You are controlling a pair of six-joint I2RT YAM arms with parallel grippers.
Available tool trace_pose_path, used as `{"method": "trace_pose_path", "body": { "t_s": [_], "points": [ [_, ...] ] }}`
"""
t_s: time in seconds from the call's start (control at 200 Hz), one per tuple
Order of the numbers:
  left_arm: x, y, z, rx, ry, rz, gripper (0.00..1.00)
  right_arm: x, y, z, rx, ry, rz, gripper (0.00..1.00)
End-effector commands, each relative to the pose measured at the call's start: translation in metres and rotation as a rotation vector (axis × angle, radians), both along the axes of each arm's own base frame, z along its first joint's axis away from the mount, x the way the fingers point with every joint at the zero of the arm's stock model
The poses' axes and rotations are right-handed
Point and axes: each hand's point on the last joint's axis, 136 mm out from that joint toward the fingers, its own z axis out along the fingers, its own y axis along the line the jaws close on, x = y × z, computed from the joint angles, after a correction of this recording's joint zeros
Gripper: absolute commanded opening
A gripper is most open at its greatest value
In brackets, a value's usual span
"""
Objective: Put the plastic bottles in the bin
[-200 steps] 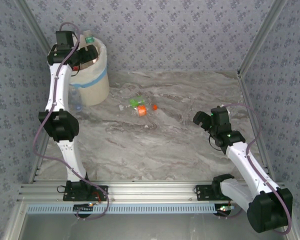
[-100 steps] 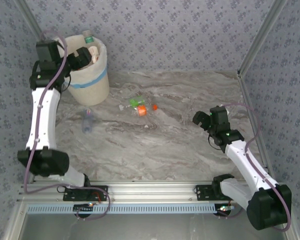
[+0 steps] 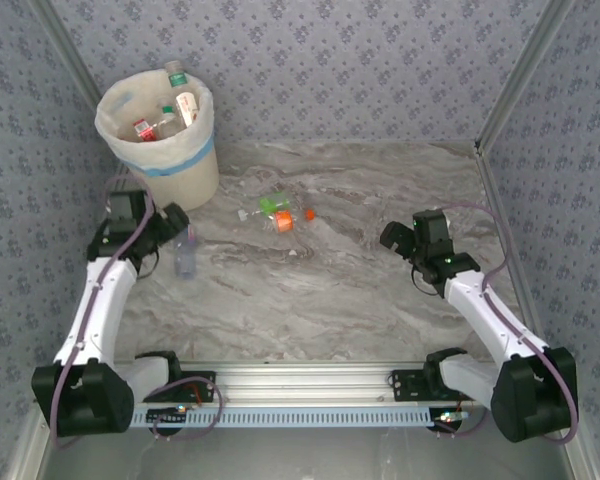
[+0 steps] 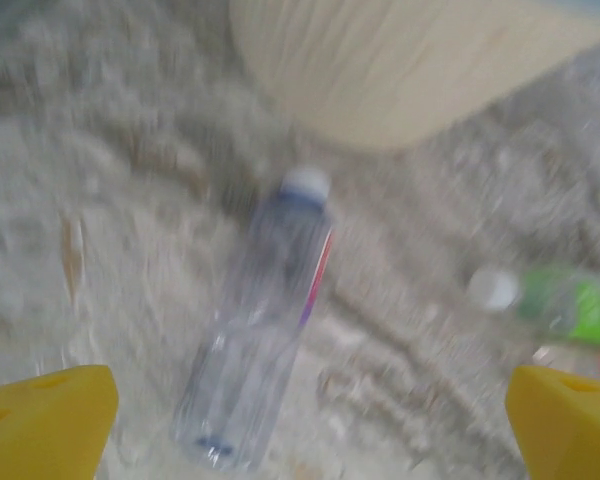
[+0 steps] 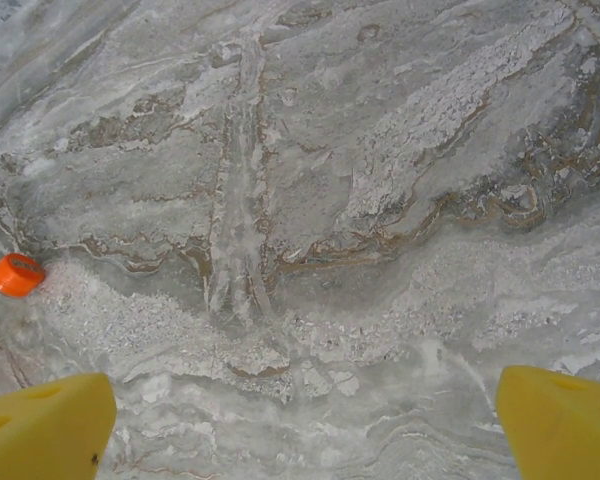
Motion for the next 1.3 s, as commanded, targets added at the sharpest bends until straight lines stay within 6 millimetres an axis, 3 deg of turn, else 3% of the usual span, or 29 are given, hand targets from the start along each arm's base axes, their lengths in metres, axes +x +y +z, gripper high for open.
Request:
{"method": "trace_pose_path", "body": {
  "t_s": [0.0,0.215,0.33,0.44,0.565,0.62,0.695,0.79,0.924,1.024,1.134,1.294],
  "points": [
    [-0.003,-0.018,-0.045,-0.084,0.083,-0.036,1.00,0.012,0.007,0.014,0.015,-0.035,0.014,1.00],
    [0.027,-0.017,-0.102,0.039,0.235,-0.107,0.99,0.018,0.016,0.017,0.016,-0.034,0.044,1.00],
    [0.030,-0.014,-0.130,0.116,0.351,-0.118,0.99,0.015,0.017,0.018,0.009,-0.034,0.048,1.00],
    [0.028,-0.014,-0.138,0.138,0.365,-0.126,0.82,0.011,0.014,0.018,-0.003,-0.034,0.040,1.00],
    [0.024,-0.021,-0.123,0.168,0.309,-0.176,0.59,0.009,0.011,0.019,-0.023,-0.036,0.037,1.00],
    [0.019,-0.023,-0.110,0.209,0.276,-0.189,0.53,0.009,0.010,0.019,-0.027,-0.033,0.037,1.00],
    [0.012,-0.028,-0.085,0.285,0.191,-0.209,0.52,0.012,0.010,0.020,-0.031,-0.036,0.037,1.00],
    [0.002,-0.051,-0.042,0.325,0.018,-0.295,0.51,0.016,0.012,0.023,-0.029,-0.042,0.040,1.00],
    [-0.009,-0.096,0.042,0.240,-0.338,-0.469,0.48,0.023,0.014,0.025,-0.033,-0.048,0.043,1.00],
    [-0.008,-0.101,0.118,0.219,-0.565,-0.472,0.49,0.028,0.017,0.028,-0.026,-0.056,0.045,1.00],
    [0.017,-0.087,0.183,0.318,-0.581,-0.428,0.47,0.031,0.021,0.028,-0.017,-0.060,0.055,1.00],
    [0.090,-0.044,0.229,0.374,-0.507,-0.321,0.43,0.031,0.028,0.027,-0.014,-0.053,0.073,1.00]
  ]
}}
